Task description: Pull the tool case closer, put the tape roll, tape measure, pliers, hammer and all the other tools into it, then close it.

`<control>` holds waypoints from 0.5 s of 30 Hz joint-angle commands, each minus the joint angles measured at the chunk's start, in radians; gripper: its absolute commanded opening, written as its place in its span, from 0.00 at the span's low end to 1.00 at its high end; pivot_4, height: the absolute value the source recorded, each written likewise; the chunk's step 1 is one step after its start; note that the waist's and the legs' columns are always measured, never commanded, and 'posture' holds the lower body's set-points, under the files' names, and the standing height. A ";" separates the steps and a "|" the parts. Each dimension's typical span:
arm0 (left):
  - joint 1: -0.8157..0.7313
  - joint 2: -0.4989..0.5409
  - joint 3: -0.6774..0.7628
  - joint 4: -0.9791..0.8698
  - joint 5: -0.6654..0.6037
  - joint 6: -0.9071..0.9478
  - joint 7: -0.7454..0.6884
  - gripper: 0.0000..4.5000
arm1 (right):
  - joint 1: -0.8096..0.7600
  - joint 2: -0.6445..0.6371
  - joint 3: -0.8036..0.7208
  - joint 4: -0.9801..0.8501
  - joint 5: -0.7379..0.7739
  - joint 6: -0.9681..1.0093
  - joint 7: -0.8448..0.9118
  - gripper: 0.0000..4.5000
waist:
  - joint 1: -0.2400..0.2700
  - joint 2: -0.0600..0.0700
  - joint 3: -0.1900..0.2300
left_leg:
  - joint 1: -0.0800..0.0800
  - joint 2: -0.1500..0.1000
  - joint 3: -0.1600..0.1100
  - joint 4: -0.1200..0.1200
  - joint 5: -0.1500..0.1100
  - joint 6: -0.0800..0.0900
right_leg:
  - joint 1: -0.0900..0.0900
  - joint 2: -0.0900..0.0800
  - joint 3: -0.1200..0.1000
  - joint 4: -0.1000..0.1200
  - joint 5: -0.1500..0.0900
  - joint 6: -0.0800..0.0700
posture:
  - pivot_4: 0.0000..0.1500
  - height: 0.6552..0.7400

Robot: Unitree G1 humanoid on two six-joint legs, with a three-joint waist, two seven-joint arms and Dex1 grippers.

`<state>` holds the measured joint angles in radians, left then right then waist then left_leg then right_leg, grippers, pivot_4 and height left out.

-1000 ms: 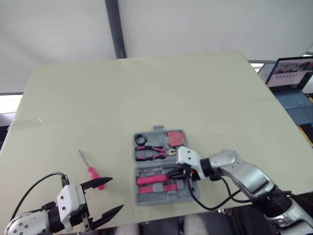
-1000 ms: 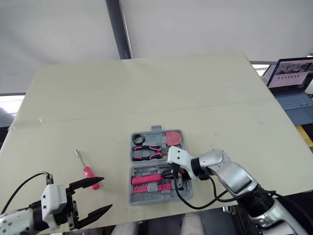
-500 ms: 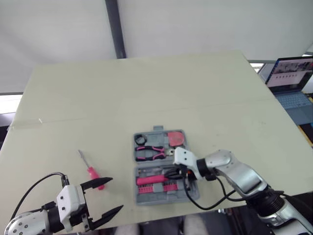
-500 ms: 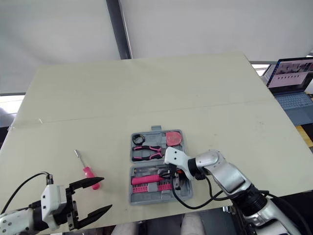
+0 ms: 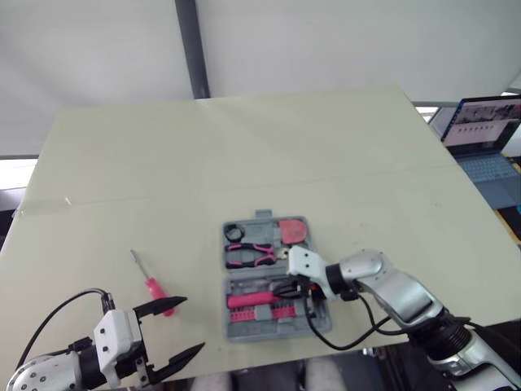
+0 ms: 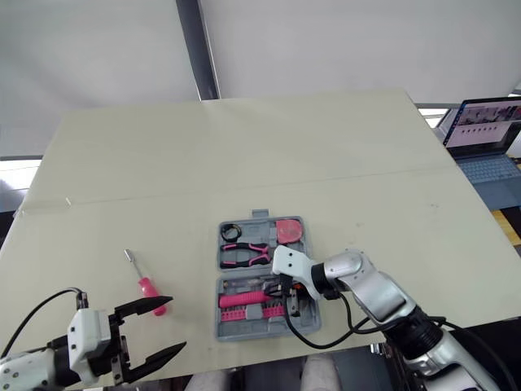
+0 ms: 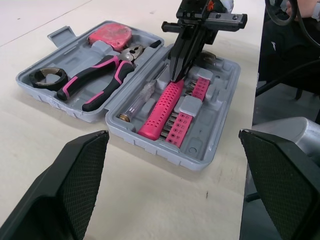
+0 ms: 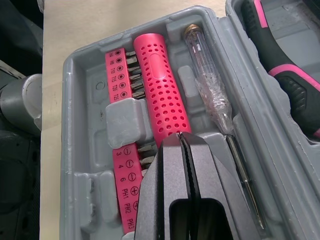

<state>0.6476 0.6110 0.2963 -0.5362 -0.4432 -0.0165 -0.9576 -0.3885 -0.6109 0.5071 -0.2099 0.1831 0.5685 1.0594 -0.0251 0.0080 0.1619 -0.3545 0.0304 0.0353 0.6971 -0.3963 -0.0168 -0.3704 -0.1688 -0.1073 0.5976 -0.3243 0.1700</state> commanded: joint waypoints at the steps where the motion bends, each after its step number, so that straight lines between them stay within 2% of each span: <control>1: 0.014 0.003 0.007 -0.030 -0.002 -0.006 0.002 1.00 | 0.025 -0.011 0.050 0.037 -0.040 0.012 0.015 0.01 | 0.000 0.000 0.000 | 0.000 0.000 0.000 0.000 0.000 0.000 | 0.000 0.000 0.000 0.000 0.000 0.000 | 1.00 1.00; 15: 0.015 0.003 0.004 -0.054 -0.003 0.015 0.014 1.00 | 0.023 -0.017 0.106 0.088 -0.099 0.025 0.026 0.01 | 0.000 -0.005 -0.008 | 0.003 0.000 -0.001 -0.001 0.000 0.000 | 0.004 0.000 -0.001 -0.002 0.000 0.000 | 1.00 1.00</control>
<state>0.6475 0.6111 0.2960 -0.5506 -0.4433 0.0021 -0.9477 -0.4064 -0.6117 0.5424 -0.1943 0.1408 0.5595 1.0784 -0.0252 0.0030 0.1537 -0.3508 0.0307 0.0343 0.6958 -0.3963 -0.0169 -0.3652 -0.1688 -0.1085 0.5953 -0.3245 0.1698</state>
